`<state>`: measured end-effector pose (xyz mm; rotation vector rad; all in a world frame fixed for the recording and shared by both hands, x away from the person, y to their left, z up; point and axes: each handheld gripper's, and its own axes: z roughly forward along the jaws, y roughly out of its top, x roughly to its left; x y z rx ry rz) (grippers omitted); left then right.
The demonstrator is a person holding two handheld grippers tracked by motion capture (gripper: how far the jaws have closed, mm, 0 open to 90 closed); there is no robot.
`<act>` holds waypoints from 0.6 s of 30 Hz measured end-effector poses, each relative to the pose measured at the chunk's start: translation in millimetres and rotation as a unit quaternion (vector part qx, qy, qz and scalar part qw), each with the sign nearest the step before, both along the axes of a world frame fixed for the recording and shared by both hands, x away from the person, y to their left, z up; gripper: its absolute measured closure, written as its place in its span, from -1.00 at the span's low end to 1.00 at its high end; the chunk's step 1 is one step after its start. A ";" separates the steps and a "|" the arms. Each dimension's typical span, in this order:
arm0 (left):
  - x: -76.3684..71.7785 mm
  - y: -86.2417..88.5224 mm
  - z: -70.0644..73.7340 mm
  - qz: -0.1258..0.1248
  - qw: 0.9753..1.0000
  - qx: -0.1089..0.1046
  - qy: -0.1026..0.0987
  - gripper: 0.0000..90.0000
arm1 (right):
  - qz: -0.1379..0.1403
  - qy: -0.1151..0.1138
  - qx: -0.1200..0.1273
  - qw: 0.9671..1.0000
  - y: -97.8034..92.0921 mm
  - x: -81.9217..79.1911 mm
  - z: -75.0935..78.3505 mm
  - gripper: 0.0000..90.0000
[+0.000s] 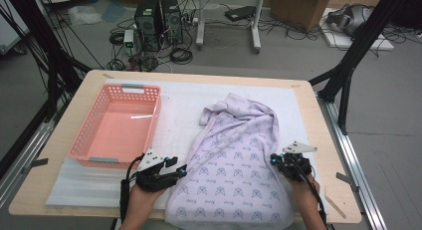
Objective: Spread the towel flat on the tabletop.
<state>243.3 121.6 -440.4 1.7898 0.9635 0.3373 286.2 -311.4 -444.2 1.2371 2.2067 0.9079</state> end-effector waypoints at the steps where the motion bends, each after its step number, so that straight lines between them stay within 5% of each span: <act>1: -2.3 1.0 -0.2 0.001 1.000 -0.002 0.001 0.16 | -0.010 -0.002 -0.010 1.000 -5.3 -1.6 1.2 0.95; 3: -4.2 1.4 1.1 0.003 1.000 -0.002 -0.001 0.16 | -0.031 -0.009 -0.025 0.999 -16.7 -5.4 3.7 0.95; 5: -2.5 -0.7 2.8 0.004 1.000 -0.001 -0.003 0.17 | -0.046 -0.011 -0.014 0.999 -27.0 -7.4 3.8 0.94; 12: 29.1 -21.0 7.9 -0.006 1.000 0.008 0.015 0.29 | -0.012 -0.024 0.017 1.000 -29.8 -11.5 8.7 0.64; 16: 54.5 -41.3 5.7 -0.006 0.999 0.033 0.026 0.37 | -0.003 -0.038 0.035 0.999 -33.5 -16.1 15.2 0.62; 18: 64.3 -50.7 3.4 -0.008 0.998 0.063 0.027 0.39 | -0.003 -0.041 0.048 0.998 -36.6 -17.6 17.6 0.60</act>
